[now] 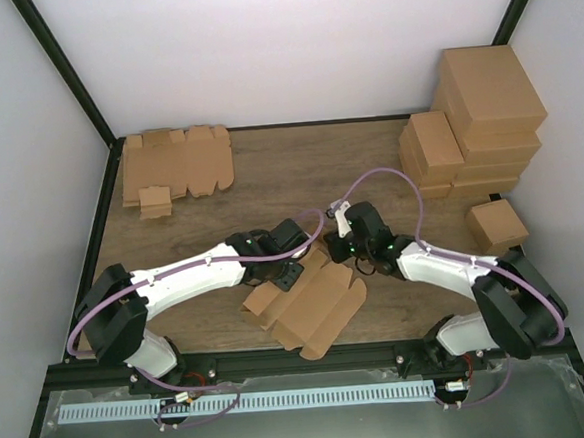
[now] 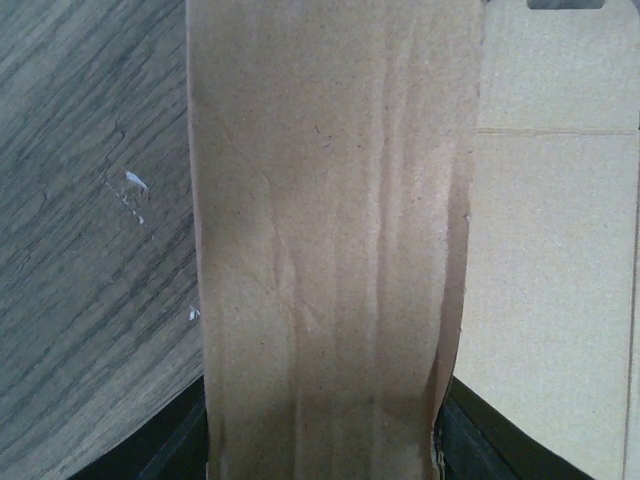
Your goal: Fold the paper box
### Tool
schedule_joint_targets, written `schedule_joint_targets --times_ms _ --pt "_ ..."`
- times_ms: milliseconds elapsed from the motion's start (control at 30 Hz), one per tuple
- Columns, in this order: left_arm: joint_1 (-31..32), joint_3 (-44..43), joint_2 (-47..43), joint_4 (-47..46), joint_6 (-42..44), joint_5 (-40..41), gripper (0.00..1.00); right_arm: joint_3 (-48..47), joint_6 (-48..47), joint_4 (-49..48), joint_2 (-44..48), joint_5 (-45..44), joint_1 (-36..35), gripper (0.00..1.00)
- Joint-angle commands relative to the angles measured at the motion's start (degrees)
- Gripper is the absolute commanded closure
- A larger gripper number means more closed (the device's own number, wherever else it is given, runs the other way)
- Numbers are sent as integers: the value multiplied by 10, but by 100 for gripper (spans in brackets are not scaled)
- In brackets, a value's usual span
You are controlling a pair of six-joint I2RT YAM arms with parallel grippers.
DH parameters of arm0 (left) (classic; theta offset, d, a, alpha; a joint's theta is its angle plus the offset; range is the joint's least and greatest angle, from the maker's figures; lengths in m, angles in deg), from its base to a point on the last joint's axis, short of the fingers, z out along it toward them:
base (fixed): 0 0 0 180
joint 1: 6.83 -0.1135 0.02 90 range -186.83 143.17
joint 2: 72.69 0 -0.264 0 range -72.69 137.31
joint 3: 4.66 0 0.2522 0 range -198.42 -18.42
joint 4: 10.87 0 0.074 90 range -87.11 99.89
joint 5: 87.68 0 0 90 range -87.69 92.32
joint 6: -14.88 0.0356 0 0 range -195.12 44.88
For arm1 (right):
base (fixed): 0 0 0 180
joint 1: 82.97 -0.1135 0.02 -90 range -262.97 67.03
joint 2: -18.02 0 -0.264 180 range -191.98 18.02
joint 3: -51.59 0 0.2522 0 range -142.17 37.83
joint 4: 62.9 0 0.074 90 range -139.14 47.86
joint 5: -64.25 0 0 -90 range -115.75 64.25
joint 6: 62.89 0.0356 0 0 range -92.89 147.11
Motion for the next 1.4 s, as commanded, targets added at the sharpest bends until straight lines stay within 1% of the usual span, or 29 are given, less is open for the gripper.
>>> schedule_joint_targets --times_ms 0,167,333,433,667,800,867,1000,1167,1300,1367 --pt "1 -16 -10 8 -13 5 52 -8 47 58 59 -29 -21 99" --pt "1 -17 -7 1 -14 -7 52 19 98 86 93 -57 -55 99" --pt "1 -15 -2 -2 -11 -11 52 50 133 74 94 -85 -83 99" --pt "1 -14 1 -4 -10 -14 52 59 149 67 96 -76 -89 99" --pt "1 -25 10 -6 -8 -35 52 66 201 40 93 -109 -149 98" --pt "1 -27 11 -6 -5 -44 52 67 208 20 87 -111 -174 93" --pt "1 -27 11 -5 -3 -46 52 75 204 1 85 -102 -176 89" --pt "3 -29 12 -4 2 -57 52 78 197 -9 81 -103 -176 87" --pt "2 -28 15 -1 10 -64 52 73 178 -22 81 -98 -176 73" --pt "3 -26 15 2 19 -68 52 73 151 -34 79 -88 -176 60" --pt "3 -26 16 5 20 -69 52 77 142 -40 79 -88 -176 57"
